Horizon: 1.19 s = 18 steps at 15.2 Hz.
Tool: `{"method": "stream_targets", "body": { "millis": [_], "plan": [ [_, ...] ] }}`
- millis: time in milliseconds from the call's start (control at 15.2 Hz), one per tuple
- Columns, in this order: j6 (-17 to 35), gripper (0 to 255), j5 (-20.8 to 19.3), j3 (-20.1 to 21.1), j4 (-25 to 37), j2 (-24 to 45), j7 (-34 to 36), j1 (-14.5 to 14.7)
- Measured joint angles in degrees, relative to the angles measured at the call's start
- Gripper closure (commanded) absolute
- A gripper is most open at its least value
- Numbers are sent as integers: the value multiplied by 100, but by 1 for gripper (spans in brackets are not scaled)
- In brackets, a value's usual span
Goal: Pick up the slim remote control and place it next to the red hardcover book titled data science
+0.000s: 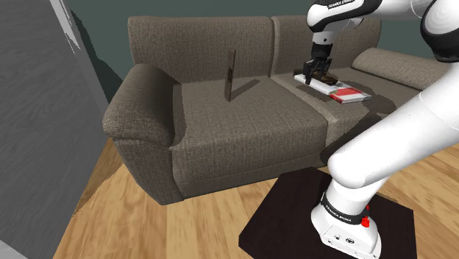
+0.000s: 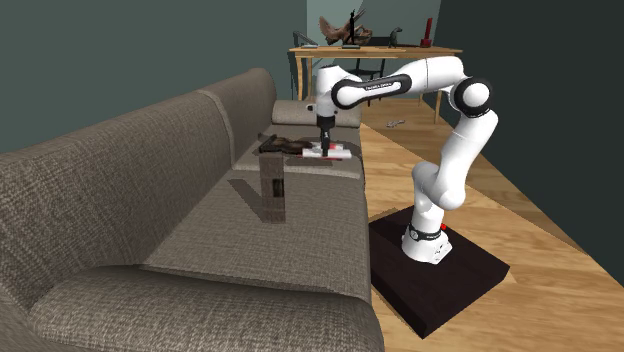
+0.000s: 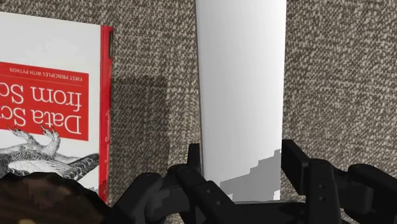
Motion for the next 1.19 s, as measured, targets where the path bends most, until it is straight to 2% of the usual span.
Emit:
{"method": "stream_targets", "body": {
  "millis": [792, 1188],
  "plan": [
    [934, 255, -61, -148, -827, 110, -16, -41],
    [1032, 255, -66, -156, -911, 122, -8, -42]
  ]
}}
